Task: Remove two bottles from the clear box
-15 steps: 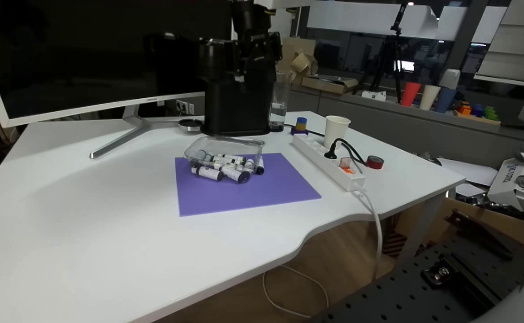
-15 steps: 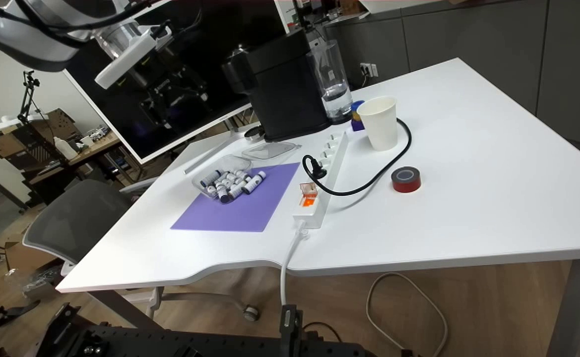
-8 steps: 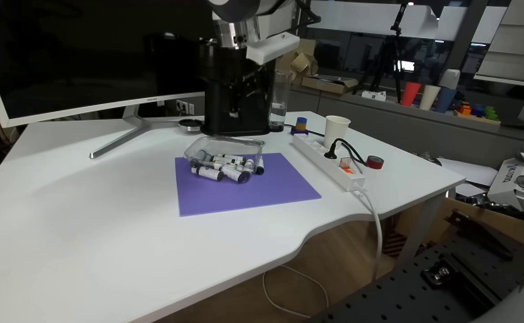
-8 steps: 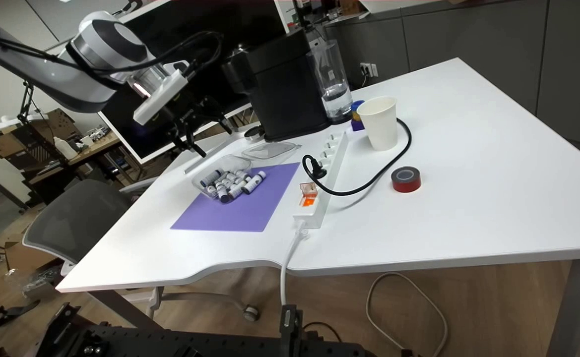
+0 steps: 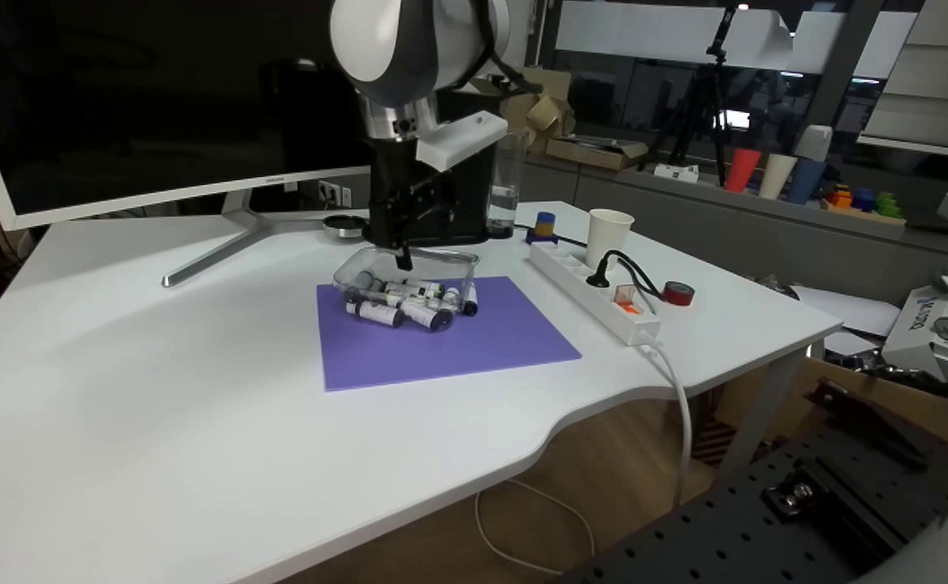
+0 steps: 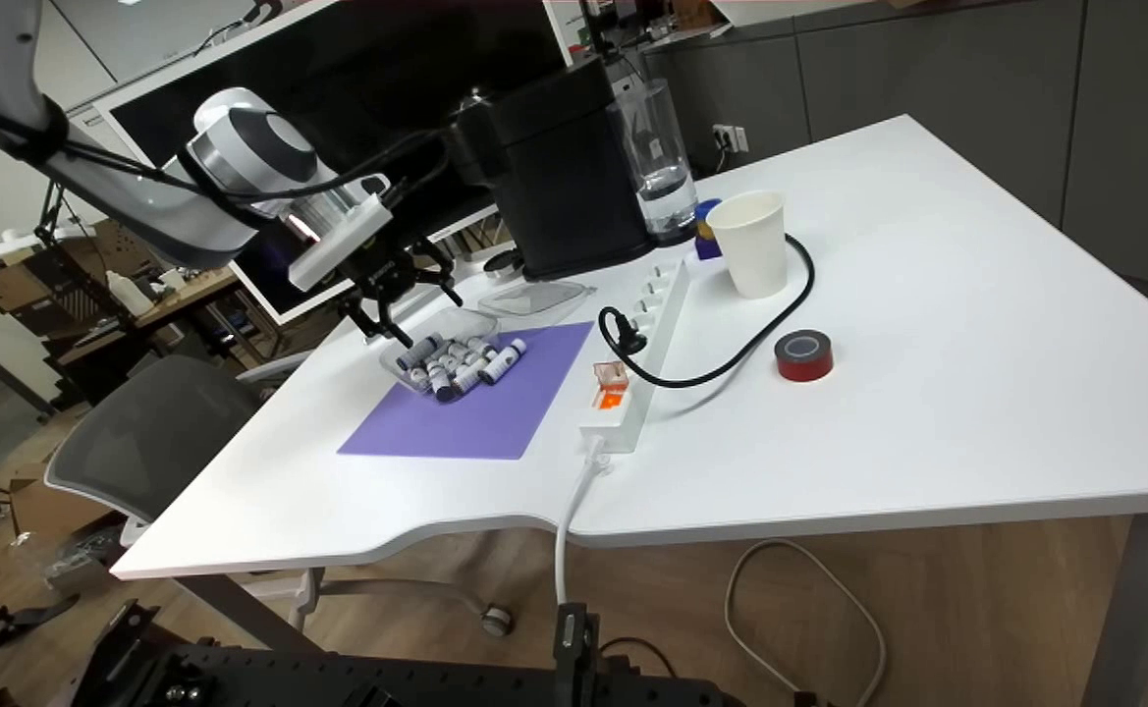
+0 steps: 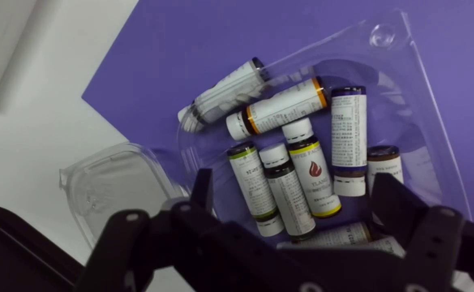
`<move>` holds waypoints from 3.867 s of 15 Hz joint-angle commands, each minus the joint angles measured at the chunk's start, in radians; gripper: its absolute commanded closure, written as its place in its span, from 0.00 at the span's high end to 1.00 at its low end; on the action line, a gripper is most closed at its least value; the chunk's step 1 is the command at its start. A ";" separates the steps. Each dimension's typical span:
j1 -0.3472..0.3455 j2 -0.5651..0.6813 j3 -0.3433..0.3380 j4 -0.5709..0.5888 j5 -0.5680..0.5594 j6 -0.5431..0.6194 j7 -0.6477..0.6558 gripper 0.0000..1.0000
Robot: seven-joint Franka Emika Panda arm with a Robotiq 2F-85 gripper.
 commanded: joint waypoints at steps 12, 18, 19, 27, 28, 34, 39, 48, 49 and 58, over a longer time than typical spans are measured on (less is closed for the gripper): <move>-0.001 0.166 0.019 0.173 0.111 -0.035 -0.188 1.00; -0.015 0.226 0.020 0.219 0.136 -0.080 -0.242 1.00; -0.015 0.234 0.019 0.226 0.138 -0.092 -0.245 1.00; -0.005 0.256 0.027 0.266 0.134 -0.189 -0.257 0.50; -0.006 0.255 0.029 0.268 0.135 -0.198 -0.263 0.48; -0.012 0.259 0.039 0.273 0.140 -0.240 -0.284 0.16; -0.017 0.229 0.042 0.246 0.142 -0.237 -0.288 0.07; -0.027 0.060 0.039 0.152 0.177 -0.237 -0.239 0.07; -0.029 0.032 0.035 0.136 0.181 -0.237 -0.231 0.07; -0.116 -0.167 -0.007 -0.047 0.266 -0.210 -0.201 0.07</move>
